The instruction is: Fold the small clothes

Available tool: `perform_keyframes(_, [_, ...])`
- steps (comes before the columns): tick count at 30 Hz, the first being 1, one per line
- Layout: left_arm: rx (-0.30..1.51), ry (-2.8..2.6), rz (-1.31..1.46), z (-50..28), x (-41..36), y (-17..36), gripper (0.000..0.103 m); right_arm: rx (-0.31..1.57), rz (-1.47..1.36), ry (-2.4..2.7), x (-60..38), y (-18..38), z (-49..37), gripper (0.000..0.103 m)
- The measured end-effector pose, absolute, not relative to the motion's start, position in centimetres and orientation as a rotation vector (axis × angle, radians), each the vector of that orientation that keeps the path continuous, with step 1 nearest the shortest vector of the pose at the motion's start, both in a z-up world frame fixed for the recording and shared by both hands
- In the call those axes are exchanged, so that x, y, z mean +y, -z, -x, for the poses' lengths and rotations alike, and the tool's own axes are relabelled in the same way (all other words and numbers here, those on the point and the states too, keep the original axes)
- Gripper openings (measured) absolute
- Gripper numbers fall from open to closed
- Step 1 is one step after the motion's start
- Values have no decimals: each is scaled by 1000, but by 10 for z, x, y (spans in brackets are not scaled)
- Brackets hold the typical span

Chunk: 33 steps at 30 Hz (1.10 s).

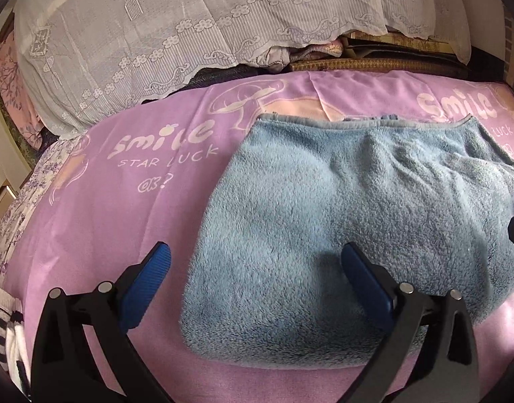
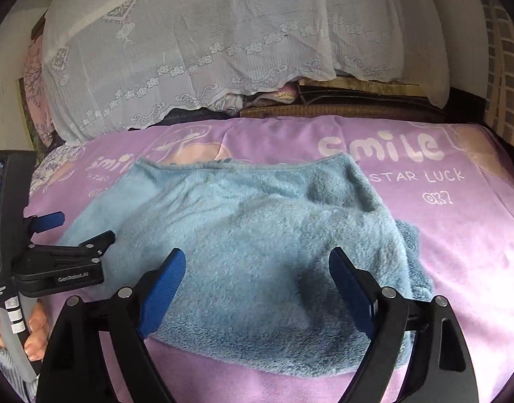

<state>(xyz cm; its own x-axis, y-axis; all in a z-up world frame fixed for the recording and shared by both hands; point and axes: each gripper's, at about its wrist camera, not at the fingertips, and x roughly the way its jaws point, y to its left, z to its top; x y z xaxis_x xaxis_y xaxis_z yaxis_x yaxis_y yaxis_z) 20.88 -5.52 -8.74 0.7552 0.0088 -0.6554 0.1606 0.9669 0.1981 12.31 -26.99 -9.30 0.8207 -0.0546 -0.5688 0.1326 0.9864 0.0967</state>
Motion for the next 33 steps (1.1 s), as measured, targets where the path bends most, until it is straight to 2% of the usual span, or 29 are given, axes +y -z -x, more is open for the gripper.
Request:
perform_keyframes(3, [697, 82, -234, -211, -52, 84, 99, 610, -185, 140, -287, 95, -125, 88])
perform_keyframes(6, [774, 65, -262, -227, -54, 102, 99, 710, -203, 149, -296, 113, -140, 90])
perform_keyframes(10, [810, 82, -234, -233, -51, 109, 99, 716, -171, 157, -290, 115, -143, 94])
perform_keyframes(26, [702, 87, -215, -225, -51, 84, 99, 544, -239, 224, -314, 88, -129, 93])
perform_keyframes(28, [697, 82, -214, -228, -51, 83, 99, 578, -262, 226, -320, 93, -134, 93])
perform_keyframes(31, [760, 55, -248, -240, -54, 98, 99, 722, -306, 221, -328, 118, -151, 93])
perform_keyframes(33, [794, 63, -239, -245, -53, 104, 99, 710, -313, 216, -328, 117, -150, 94])
